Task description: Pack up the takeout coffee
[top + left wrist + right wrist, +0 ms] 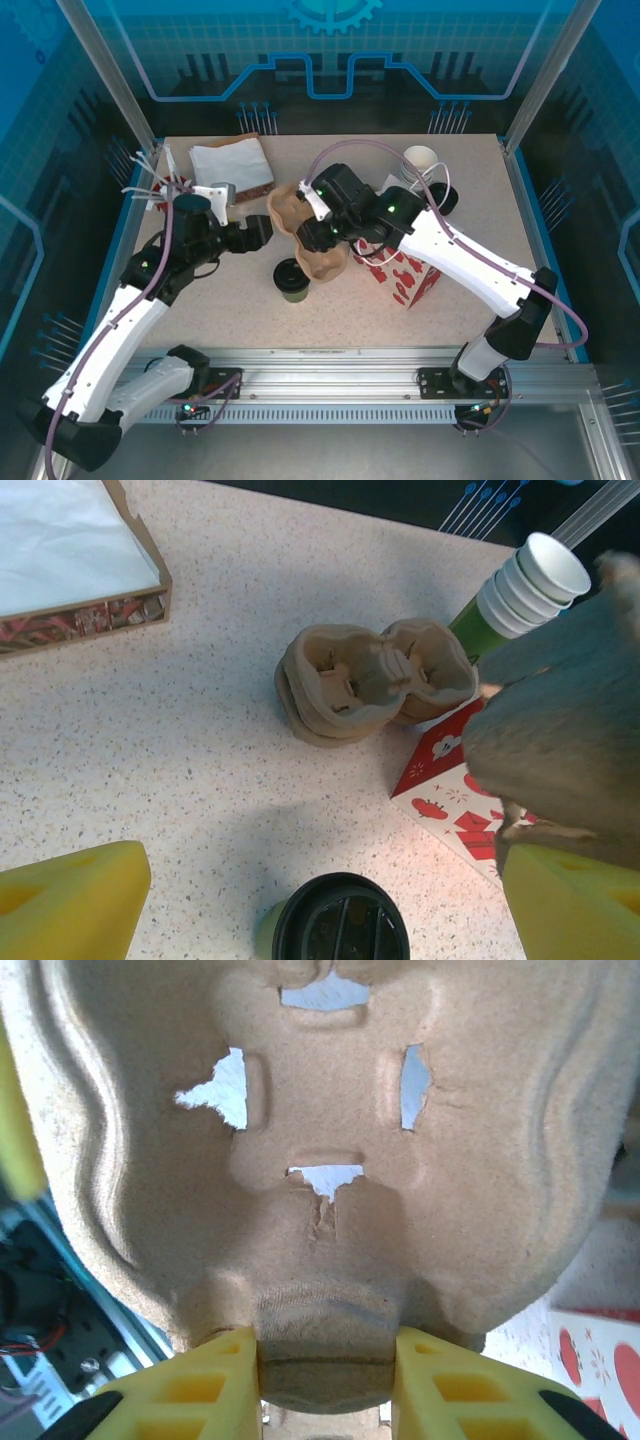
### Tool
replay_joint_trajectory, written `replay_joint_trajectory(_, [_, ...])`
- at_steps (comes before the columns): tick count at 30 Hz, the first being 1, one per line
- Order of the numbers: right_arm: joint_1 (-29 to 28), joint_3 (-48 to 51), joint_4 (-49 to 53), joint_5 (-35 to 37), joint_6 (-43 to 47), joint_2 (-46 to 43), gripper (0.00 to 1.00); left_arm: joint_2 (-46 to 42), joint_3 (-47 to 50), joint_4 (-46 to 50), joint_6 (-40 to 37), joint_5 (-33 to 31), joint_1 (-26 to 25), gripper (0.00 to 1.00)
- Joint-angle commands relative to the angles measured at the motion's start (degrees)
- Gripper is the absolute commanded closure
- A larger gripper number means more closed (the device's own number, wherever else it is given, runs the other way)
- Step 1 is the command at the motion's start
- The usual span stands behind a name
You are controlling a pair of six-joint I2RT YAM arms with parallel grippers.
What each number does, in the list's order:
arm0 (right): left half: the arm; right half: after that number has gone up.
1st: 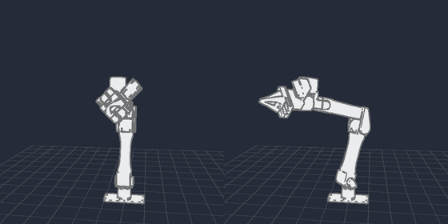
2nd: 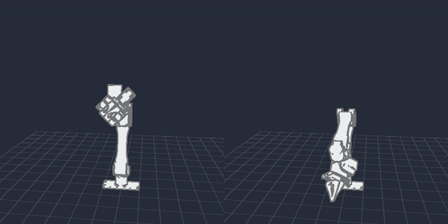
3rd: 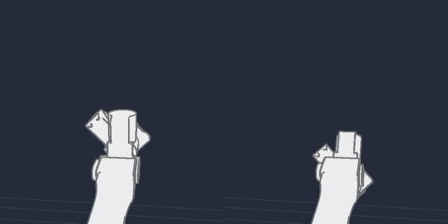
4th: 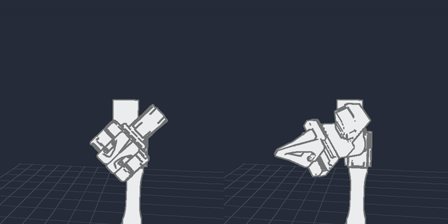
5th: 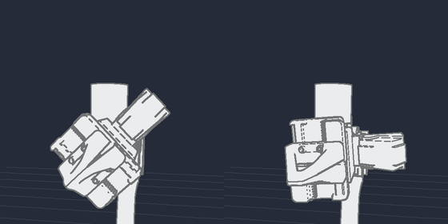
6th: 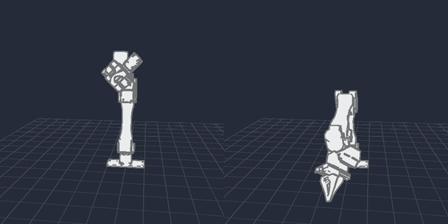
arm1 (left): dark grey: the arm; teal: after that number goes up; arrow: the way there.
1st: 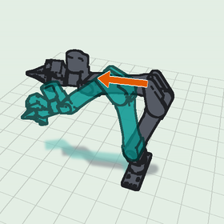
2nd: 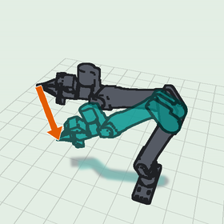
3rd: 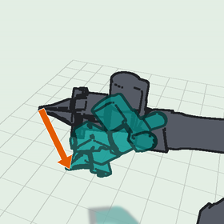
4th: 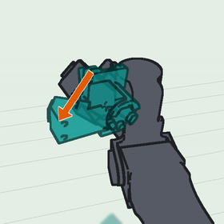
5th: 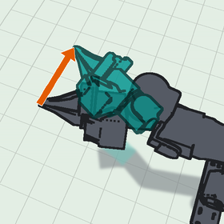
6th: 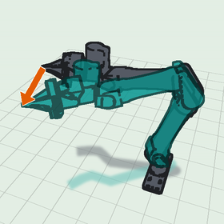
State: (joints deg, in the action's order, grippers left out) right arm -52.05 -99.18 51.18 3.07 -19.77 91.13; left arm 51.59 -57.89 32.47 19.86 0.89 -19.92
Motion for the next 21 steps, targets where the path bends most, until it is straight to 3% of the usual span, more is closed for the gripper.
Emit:
replay_joint_trajectory(1, [1.4,-6.4,-1.45,-5.54,1.84,-1.5,0.68,-2.67,-2.55,-1.09,1.76,-1.9,0.51,0.08])
replay_joint_trajectory(5, [3.98,-10.45,-2.69,-10.93,1.35,-1.54,0.67,-3.78,-3.88,-0.21,2.03,-2.37,0.5,0.08])
replay_joint_trajectory(12, [13.29,-17.95,4.71,-10.45,6.01,-4.47,0.68,-0.74,-6.75,-3.13,2.75,4.54,-1.17,0.11])
replay_joint_trajectory(21, [30.76,-17.92,13.07,-12.08,13.0,-10.49,0.67,18.01,-19.7,-4.22,-4.05,9.92,-11.64,0.17])
